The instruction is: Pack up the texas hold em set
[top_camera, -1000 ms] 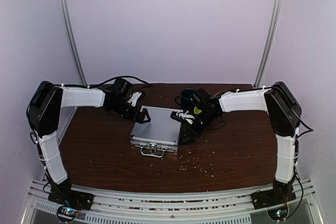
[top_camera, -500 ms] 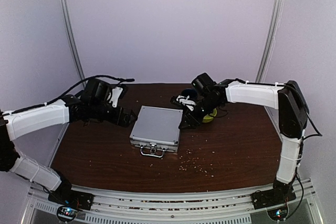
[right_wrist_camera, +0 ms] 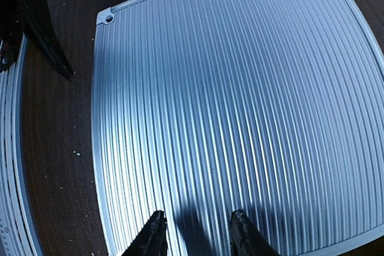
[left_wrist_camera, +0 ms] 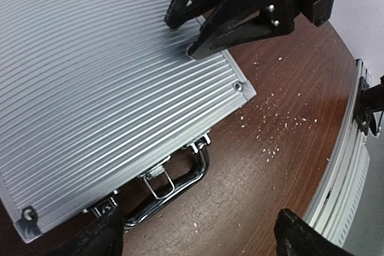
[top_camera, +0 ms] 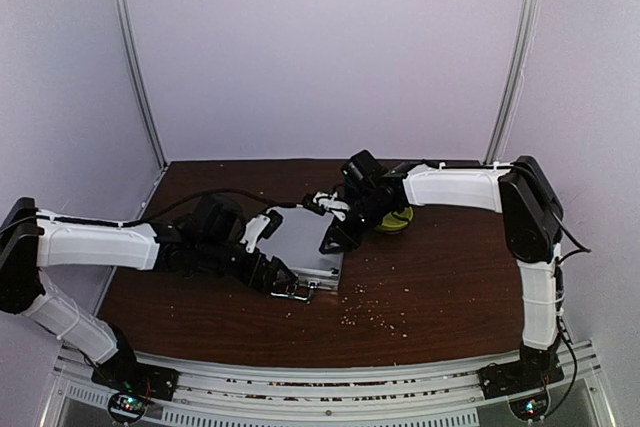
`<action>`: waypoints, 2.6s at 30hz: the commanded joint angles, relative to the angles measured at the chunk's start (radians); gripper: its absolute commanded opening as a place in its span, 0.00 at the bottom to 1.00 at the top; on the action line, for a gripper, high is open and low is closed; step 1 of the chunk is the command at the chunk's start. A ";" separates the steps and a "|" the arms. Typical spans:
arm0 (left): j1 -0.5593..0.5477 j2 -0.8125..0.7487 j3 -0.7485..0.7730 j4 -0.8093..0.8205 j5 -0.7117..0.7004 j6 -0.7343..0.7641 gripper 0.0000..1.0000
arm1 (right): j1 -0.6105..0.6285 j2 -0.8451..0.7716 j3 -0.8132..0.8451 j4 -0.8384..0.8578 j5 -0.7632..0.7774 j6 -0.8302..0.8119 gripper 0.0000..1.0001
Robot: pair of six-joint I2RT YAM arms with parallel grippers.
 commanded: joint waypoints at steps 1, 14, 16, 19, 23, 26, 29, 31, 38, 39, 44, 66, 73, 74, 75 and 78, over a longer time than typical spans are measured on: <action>-0.009 0.067 0.005 0.102 0.036 -0.032 0.90 | 0.006 0.047 0.019 -0.032 0.033 0.008 0.37; -0.009 0.175 0.012 0.129 0.066 -0.078 0.89 | 0.006 0.086 0.008 -0.050 0.014 -0.010 0.36; -0.009 0.183 0.016 0.127 0.070 -0.085 0.89 | 0.006 0.086 0.008 -0.051 0.014 -0.012 0.36; -0.011 0.186 0.022 0.118 0.069 -0.089 0.89 | 0.006 0.087 0.008 -0.053 0.013 -0.014 0.36; -0.016 0.195 0.045 0.079 0.036 -0.093 0.89 | 0.006 0.085 0.008 -0.055 0.012 -0.015 0.37; -0.025 0.204 0.064 0.050 0.009 -0.105 0.89 | 0.006 0.085 0.008 -0.059 0.010 -0.015 0.37; -0.037 0.221 0.078 0.037 -0.005 -0.119 0.90 | 0.006 0.083 0.008 -0.060 0.010 -0.016 0.37; -0.044 0.235 0.093 0.015 -0.019 -0.126 0.90 | 0.006 0.083 0.008 -0.060 0.009 -0.015 0.37; -0.061 0.265 0.116 0.001 -0.043 -0.138 0.90 | 0.006 0.077 0.006 -0.063 0.007 -0.017 0.37; -0.062 0.270 0.117 0.001 -0.041 -0.139 0.90 | 0.006 0.077 0.004 -0.064 0.005 -0.018 0.37; -0.063 0.289 0.126 0.006 -0.029 -0.141 0.90 | 0.006 0.072 0.003 -0.065 0.003 -0.018 0.37; -0.071 0.341 0.184 0.054 0.107 -0.118 0.87 | 0.006 0.080 0.003 -0.070 -0.003 -0.019 0.37; -0.071 0.322 0.184 0.075 0.122 -0.118 0.85 | 0.006 0.082 0.004 -0.070 -0.003 -0.019 0.37; -0.071 0.314 0.182 0.076 0.118 -0.122 0.85 | 0.006 0.082 0.003 -0.070 -0.003 -0.019 0.37; -0.071 0.304 0.180 0.076 0.113 -0.124 0.84 | 0.006 0.081 0.003 -0.071 -0.004 -0.019 0.37; -0.071 0.269 0.181 0.062 0.089 -0.130 0.84 | 0.006 0.082 0.003 -0.071 -0.005 -0.019 0.37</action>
